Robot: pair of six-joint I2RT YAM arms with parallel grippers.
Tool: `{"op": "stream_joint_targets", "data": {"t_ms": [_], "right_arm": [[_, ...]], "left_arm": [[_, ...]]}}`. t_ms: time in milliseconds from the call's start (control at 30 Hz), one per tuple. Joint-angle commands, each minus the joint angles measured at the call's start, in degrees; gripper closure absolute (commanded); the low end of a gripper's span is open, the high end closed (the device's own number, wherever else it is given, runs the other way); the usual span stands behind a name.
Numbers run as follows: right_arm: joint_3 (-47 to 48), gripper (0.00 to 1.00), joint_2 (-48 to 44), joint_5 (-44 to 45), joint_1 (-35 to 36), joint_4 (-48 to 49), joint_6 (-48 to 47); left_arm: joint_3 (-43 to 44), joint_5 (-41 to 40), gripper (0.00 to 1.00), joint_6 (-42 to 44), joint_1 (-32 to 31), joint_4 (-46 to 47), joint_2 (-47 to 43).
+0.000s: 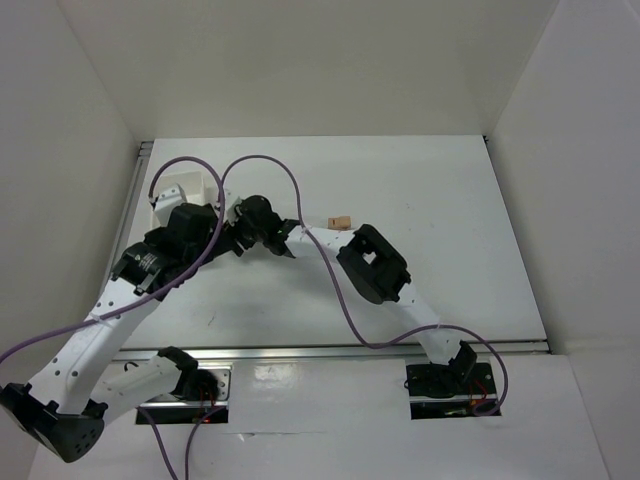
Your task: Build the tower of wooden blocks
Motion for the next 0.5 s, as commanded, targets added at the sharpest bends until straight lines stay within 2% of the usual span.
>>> {"op": "stream_joint_targets", "data": {"t_ms": [0,100,200,467], "right_arm": [[5.8,0.27,2.9,3.8,0.4,4.8,3.0],[7.8,0.28,4.8,2.5,0.4,5.4,3.0],[7.8,0.35,4.8,0.7,0.4,6.8,3.6],[7.3,0.42,5.3,-3.5,0.4,11.1,3.1]], "left_arm": [[-0.5,0.6,0.0,0.6,0.3,0.3,-0.1],[-1.1,2.1,0.0,1.8,0.3,1.3,-0.1],[-1.1,2.8,0.0,1.8,0.3,1.3,-0.1],[-1.7,3.4,0.0,2.3,0.3,2.6,-0.1]]}}
